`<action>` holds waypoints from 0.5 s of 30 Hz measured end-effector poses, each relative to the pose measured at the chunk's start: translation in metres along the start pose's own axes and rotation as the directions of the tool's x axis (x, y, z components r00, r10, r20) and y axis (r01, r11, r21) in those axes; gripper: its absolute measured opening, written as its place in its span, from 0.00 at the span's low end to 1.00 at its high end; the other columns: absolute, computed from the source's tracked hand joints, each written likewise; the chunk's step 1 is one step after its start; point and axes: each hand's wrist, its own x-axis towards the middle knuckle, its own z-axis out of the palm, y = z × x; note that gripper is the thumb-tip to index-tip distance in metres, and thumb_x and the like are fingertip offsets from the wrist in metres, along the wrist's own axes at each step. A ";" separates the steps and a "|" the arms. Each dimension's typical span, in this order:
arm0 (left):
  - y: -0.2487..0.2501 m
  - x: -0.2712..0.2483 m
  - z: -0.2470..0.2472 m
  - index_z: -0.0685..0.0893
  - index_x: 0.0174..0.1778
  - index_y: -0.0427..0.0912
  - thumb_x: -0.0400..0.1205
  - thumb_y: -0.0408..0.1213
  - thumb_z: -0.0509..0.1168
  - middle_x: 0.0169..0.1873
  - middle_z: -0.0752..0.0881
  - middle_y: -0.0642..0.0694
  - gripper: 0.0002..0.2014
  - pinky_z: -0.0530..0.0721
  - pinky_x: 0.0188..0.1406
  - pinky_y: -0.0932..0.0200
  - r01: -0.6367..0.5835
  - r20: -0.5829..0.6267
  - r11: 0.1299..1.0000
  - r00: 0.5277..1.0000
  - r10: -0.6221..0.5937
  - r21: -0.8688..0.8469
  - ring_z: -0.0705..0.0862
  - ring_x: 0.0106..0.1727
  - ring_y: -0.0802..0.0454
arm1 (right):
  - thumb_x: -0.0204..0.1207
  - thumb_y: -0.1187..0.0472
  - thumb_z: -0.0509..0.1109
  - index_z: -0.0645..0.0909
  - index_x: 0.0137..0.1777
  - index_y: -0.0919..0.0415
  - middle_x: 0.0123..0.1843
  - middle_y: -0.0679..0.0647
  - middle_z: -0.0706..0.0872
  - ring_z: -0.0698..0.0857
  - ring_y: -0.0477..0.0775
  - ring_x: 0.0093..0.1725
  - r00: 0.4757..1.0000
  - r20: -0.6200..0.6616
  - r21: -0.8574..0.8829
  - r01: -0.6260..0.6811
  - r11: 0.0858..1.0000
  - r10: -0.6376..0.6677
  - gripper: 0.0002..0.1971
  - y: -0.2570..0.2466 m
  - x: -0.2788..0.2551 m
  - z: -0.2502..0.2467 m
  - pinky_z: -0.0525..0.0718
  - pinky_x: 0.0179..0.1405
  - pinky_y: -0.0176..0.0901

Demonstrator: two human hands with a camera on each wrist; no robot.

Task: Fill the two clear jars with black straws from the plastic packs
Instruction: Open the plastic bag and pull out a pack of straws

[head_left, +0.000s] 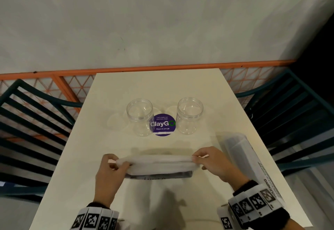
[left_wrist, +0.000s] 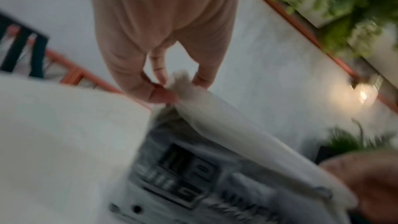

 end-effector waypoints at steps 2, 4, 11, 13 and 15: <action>0.001 0.002 0.001 0.75 0.46 0.39 0.71 0.35 0.72 0.34 0.82 0.43 0.13 0.74 0.36 0.53 -0.027 -0.046 0.992 0.998 0.033 0.125 0.80 0.40 0.41 | 0.75 0.63 0.71 0.86 0.39 0.56 0.44 0.53 0.88 0.86 0.55 0.40 0.999 -0.041 -0.001 0.002 1.000 -0.002 0.05 0.000 0.001 0.002 0.88 0.44 0.45; 0.003 0.003 0.002 0.80 0.44 0.37 0.72 0.34 0.72 0.35 0.83 0.44 0.09 0.72 0.40 0.56 -0.089 -0.055 0.975 0.993 0.102 0.203 0.80 0.41 0.43 | 0.74 0.66 0.70 0.85 0.38 0.54 0.40 0.56 0.87 0.85 0.56 0.38 0.998 -0.060 0.067 -0.023 0.998 0.027 0.07 0.001 0.004 0.005 0.89 0.47 0.51; -0.001 -0.001 0.008 0.86 0.34 0.45 0.80 0.42 0.62 0.34 0.84 0.46 0.12 0.72 0.32 0.59 -0.120 0.097 0.969 0.990 0.101 0.214 0.79 0.37 0.48 | 0.78 0.66 0.65 0.73 0.49 0.58 0.50 0.60 0.84 0.76 0.52 0.41 0.990 -0.069 0.232 -0.100 0.968 0.119 0.04 0.011 0.012 0.010 0.72 0.33 0.37; -0.002 -0.003 0.005 0.83 0.26 0.42 0.76 0.46 0.61 0.32 0.77 0.45 0.16 0.69 0.32 0.56 -0.080 0.169 0.982 0.984 0.050 0.171 0.75 0.35 0.47 | 0.79 0.67 0.64 0.73 0.48 0.59 0.48 0.58 0.81 0.74 0.50 0.39 0.993 -0.061 0.244 -0.082 0.966 0.100 0.04 0.012 0.013 0.006 0.70 0.31 0.34; 0.000 -0.006 0.003 0.82 0.31 0.35 0.79 0.44 0.62 0.37 0.76 0.42 0.16 0.73 0.36 0.55 0.005 0.238 0.993 0.971 -0.032 0.115 0.76 0.39 0.46 | 0.78 0.69 0.63 0.72 0.43 0.57 0.43 0.54 0.80 0.73 0.51 0.38 0.997 -0.073 0.166 0.013 0.986 -0.001 0.07 0.014 0.015 0.003 0.70 0.29 0.29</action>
